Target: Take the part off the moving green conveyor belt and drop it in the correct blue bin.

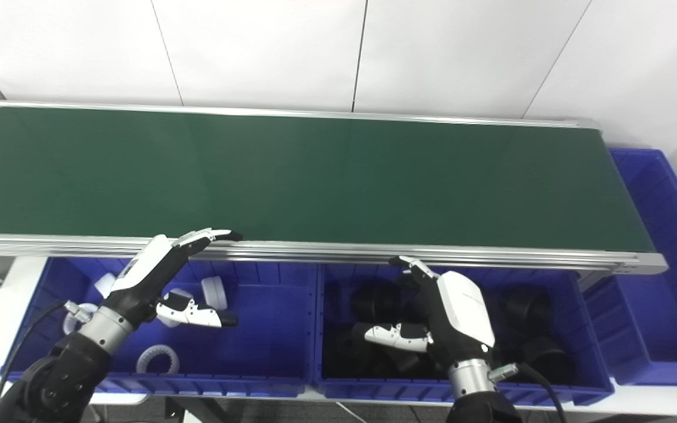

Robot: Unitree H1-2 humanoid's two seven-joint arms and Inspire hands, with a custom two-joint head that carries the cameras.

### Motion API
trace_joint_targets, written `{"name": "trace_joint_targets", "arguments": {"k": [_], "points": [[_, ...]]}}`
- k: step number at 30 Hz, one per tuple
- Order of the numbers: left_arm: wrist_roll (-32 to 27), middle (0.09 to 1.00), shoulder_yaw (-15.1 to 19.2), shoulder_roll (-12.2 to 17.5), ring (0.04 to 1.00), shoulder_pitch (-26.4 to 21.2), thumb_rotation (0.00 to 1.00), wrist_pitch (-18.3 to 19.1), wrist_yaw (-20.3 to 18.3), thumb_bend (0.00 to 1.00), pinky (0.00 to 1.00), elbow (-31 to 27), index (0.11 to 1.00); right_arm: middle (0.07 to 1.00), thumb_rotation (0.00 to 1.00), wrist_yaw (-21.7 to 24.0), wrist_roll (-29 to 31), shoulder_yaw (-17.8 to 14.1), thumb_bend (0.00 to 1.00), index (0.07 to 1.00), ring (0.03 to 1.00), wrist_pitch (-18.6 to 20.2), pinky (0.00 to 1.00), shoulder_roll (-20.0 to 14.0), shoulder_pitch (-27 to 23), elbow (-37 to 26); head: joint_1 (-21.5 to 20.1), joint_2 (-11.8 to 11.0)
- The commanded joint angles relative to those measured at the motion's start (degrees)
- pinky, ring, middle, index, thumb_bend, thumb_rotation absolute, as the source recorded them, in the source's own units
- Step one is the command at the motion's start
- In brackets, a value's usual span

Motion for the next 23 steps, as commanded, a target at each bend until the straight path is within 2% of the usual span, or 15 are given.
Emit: {"name": "trace_joint_targets", "arguments": {"k": [1,23], "points": [[-0.28,0.851,0.51,0.04,0.904,-0.51,0.45,-0.44,1.0,0.92,0.94,-1.51,0.815,0.704,0.44,-0.54,-0.25,-0.39,0.78,0.805,0.733,0.4,0.71,-0.01,-0.07,-2.29,-0.02,0.11],[0.68,0.855,0.61,0.1,0.904,-0.94,0.4,-1.23,1.76,0.86,0.92,0.04,0.807,0.72,0.44,-0.54,0.18,-0.54,0.79,0.814,0.741,0.24,0.72,0.02,-0.35,-1.79,0.09,-0.61]]}}
